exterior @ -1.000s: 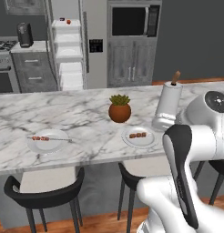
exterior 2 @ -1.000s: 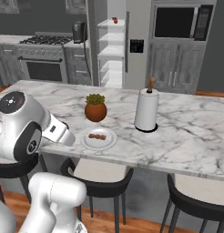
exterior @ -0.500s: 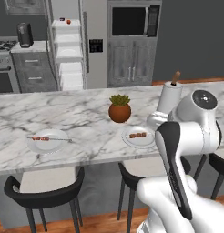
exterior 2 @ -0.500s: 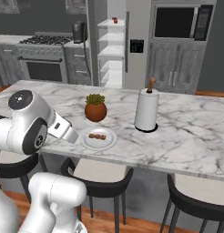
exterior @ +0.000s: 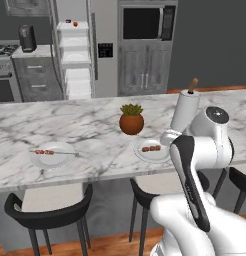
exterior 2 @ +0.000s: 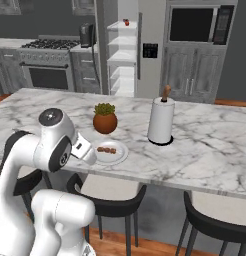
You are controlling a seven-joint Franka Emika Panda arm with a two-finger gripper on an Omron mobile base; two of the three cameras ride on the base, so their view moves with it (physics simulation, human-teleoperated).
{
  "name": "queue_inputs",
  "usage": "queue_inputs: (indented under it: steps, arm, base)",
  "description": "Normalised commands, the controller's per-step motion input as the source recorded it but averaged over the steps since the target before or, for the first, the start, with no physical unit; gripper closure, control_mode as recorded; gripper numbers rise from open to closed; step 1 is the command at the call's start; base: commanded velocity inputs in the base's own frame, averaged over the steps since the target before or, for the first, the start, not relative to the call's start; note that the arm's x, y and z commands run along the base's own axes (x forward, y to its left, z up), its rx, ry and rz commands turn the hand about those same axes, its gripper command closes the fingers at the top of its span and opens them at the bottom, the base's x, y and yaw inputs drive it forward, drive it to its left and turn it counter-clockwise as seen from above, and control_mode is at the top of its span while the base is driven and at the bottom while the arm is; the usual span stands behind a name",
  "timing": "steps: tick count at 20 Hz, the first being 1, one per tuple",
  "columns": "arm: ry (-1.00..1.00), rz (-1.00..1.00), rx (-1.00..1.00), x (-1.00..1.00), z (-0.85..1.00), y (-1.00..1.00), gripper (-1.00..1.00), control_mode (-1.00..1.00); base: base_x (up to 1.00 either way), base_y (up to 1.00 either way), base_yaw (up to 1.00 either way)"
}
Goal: Pick up the apple and kiwi from the fridge and place one fruit on each plate on the dining counter.
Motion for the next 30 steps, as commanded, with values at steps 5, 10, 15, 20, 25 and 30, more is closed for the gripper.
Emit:
queue_inputs:
  steps: [5,10,15,20,25,30]
  arm:
    - [0.14,0.0,0.0,0.93,-0.22,0.0,1.0,-1.0]
    - [0.2,0.0,0.0,0.78,-0.49,0.0,1.0,-1.0]
    - [0.19,0.0,0.0,0.41,-0.68,0.0,1.0,-1.0]
    - [0.04,0.0,0.0,0.39,-0.57,0.0,1.0,-1.0]
    - [0.0,0.0,0.0,0.38,-0.46,0.0,1.0,-1.0]
    - [0.0,0.0,0.0,0.38,-0.4,-0.02,1.0,-1.0]
  base:
    - [0.0,0.0,0.0]
    - [0.0,0.0,0.0]
    - [0.0,0.0,0.0]
    - [0.0,0.0,0.0]
    - [0.0,0.0,0.0]
    - [0.0,0.0,0.0]
